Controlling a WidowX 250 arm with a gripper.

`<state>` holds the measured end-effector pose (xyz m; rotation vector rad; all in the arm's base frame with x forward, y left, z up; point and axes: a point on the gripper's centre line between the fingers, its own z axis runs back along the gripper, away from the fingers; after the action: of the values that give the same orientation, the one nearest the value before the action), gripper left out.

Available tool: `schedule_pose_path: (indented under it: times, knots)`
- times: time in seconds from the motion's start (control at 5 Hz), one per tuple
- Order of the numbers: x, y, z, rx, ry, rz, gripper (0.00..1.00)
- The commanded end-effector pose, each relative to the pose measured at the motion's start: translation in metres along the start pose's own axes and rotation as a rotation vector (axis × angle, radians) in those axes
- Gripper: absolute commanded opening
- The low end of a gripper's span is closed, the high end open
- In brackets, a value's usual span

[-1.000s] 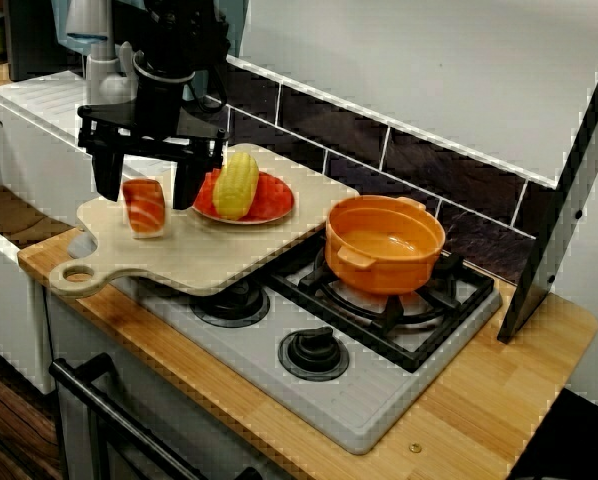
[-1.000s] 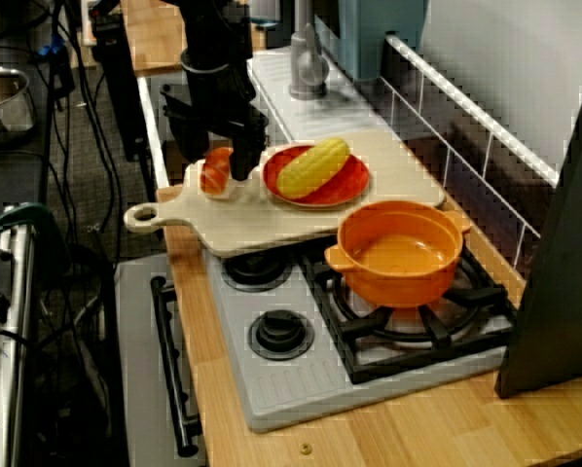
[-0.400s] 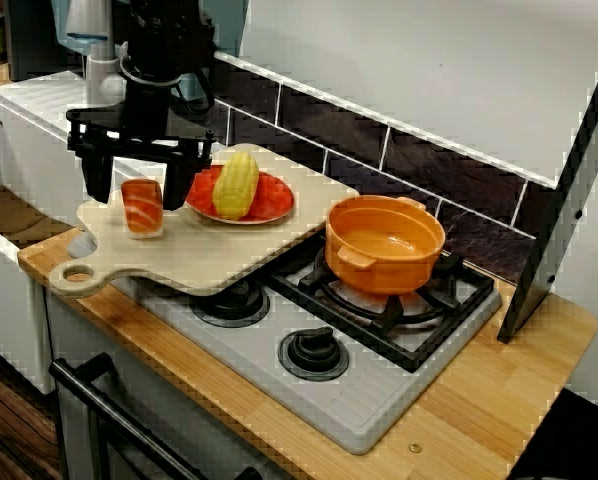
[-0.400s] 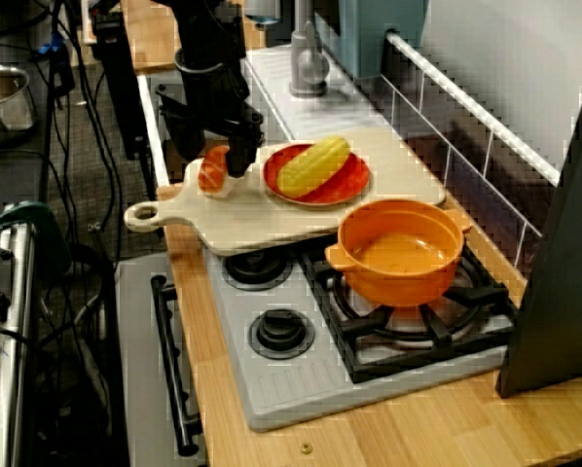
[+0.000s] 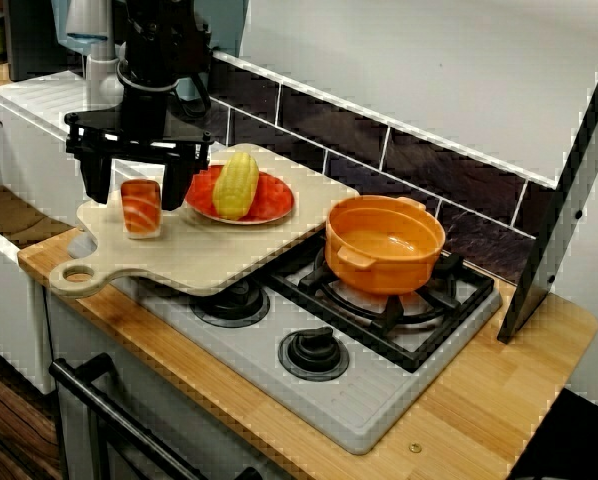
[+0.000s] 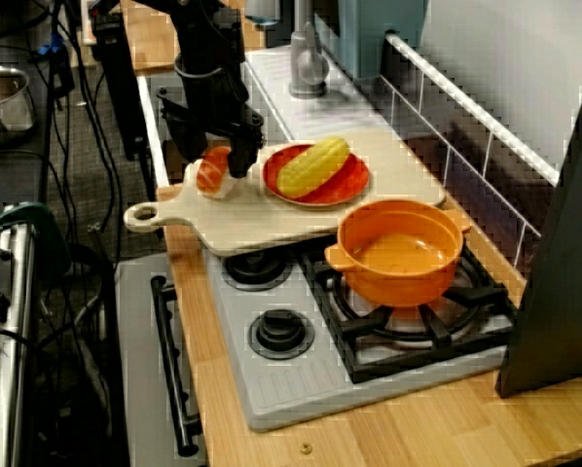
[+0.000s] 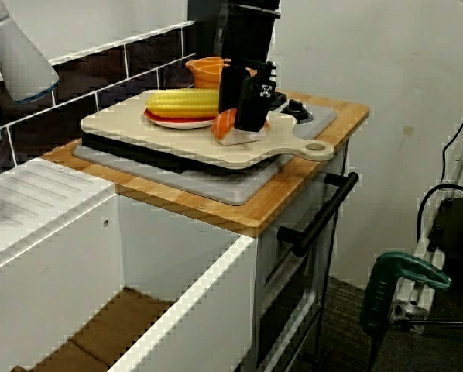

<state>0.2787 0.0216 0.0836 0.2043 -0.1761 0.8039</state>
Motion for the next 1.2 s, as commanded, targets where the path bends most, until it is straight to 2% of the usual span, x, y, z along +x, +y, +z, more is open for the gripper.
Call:
schedule_pose_path:
  times: [0.0,0.4,0.6,1.0]
  knots:
    - [0.0023,0.0010,0.0030,-0.021,0.026,-0.035,1.00]
    - [0.0004,-0.0007,0.0017,-0.025,0.051,-0.060,1.00]
    - [0.0021,-0.0010,0.0001,-0.041,0.072,-0.075,0.00]
    - [0.0032,0.0005,0.0012,-0.047,0.076,-0.086,0.00]
